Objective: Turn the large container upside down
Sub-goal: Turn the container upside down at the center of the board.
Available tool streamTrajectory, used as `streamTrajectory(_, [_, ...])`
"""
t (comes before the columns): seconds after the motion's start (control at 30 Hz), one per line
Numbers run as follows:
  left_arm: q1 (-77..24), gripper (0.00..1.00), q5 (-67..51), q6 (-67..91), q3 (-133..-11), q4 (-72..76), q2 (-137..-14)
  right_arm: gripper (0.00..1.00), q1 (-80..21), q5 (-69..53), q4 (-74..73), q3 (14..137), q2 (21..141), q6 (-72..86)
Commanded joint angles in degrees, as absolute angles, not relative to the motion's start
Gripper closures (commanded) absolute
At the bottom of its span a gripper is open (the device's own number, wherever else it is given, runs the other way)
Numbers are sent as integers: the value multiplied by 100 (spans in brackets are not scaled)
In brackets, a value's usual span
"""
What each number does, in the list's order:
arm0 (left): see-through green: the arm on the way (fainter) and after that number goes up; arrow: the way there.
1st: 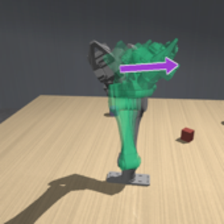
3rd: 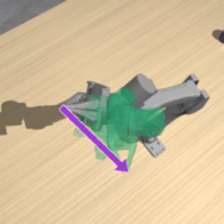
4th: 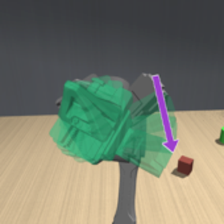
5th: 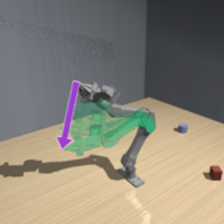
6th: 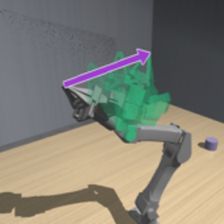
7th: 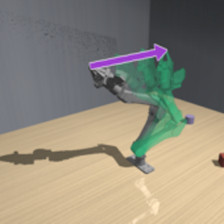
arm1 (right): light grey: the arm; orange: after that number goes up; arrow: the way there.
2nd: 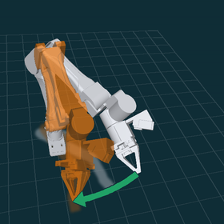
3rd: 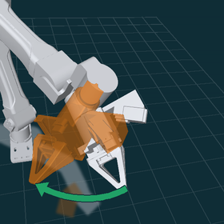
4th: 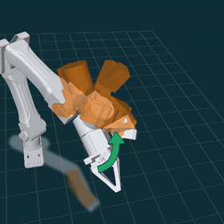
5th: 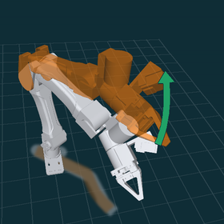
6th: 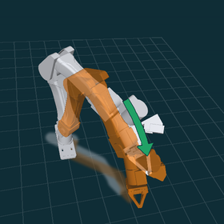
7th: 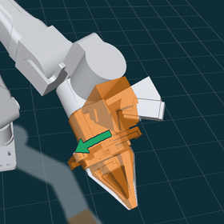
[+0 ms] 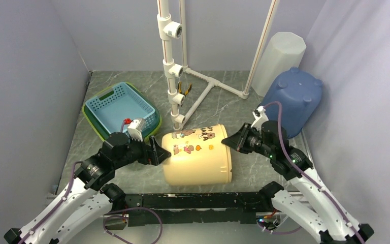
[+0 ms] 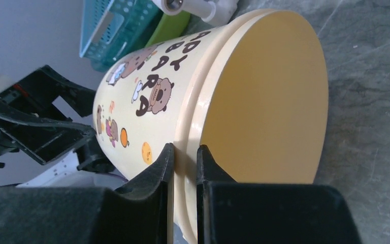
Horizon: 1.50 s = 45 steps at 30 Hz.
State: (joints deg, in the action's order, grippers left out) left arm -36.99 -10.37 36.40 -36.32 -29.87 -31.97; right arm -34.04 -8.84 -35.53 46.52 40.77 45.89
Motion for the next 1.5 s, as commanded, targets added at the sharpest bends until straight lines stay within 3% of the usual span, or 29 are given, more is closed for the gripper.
streamTrajectory(0.0, [-3700,8,-1267,3295,-3954,-3041,-3340,99,-2568,-2040,-3609,3889,3762,4247])
streamTrajectory(0.57, [-3700,6,-1590,3135,-4528,-3083,-3329,100,718,-5430,-3515,2915,4060,3097])
streamTrajectory(0.9, [-3700,6,-2100,3134,-4260,-2688,-3290,100,1180,-5217,-3044,2053,4026,3857])
streamTrajectory(1.47, [-3705,7,-2879,3231,-4125,-1580,-3908,100,2227,-4609,-3885,1941,3689,3740])
